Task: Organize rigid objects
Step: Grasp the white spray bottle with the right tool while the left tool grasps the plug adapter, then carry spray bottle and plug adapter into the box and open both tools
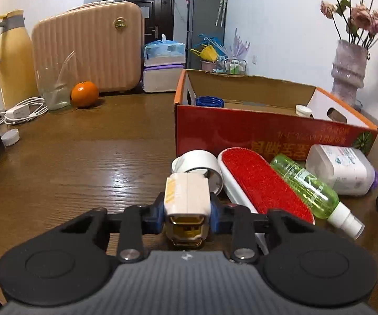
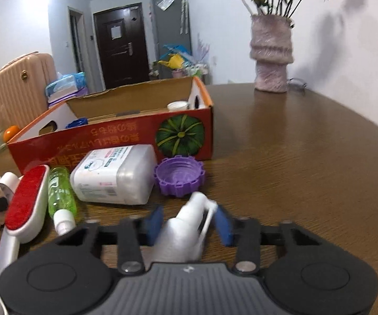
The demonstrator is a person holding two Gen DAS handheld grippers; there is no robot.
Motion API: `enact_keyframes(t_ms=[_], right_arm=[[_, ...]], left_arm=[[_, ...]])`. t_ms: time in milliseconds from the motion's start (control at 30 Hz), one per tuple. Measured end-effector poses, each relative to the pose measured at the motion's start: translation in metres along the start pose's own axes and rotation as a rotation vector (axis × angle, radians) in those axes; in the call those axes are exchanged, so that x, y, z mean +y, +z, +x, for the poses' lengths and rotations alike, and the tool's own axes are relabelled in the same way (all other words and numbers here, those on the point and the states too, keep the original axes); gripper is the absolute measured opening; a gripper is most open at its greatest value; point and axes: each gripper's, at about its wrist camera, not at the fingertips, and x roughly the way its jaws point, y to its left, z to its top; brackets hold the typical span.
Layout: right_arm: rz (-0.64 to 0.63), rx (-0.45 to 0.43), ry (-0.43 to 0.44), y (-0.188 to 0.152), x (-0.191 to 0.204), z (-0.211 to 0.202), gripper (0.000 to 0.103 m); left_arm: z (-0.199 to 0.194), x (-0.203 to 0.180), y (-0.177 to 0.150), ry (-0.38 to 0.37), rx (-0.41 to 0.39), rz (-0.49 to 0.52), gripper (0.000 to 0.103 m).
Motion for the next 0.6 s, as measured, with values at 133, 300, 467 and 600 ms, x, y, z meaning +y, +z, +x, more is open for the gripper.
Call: enact_keyframes(t_ms=[133,300,467,600], right_arm=[[-0.085,-0.006,-0.028,-0.004,0.012,-0.003,0.026],[-0.134,-0.054,0.000,-0.011,0.022,-0.034,0.023],[-0.140,-0.140,0.029,-0.012,0.029,-0.085,0.018],[-0.145,-0.173,0.048,-0.022,0.031,-0.111,0.018]], left_arm=[[-0.008,0.001,-0.003,0.008,-0.002,-0.001,0.031],[-0.052,-0.003,-0.011,0.028,-0.093,0.044,0.032],[-0.111,-0.007,-0.021,0.045,-0.236,0.064,0.032],[-0.152,-0.004,-0.029,0.037,-0.292,0.049,0.032]])
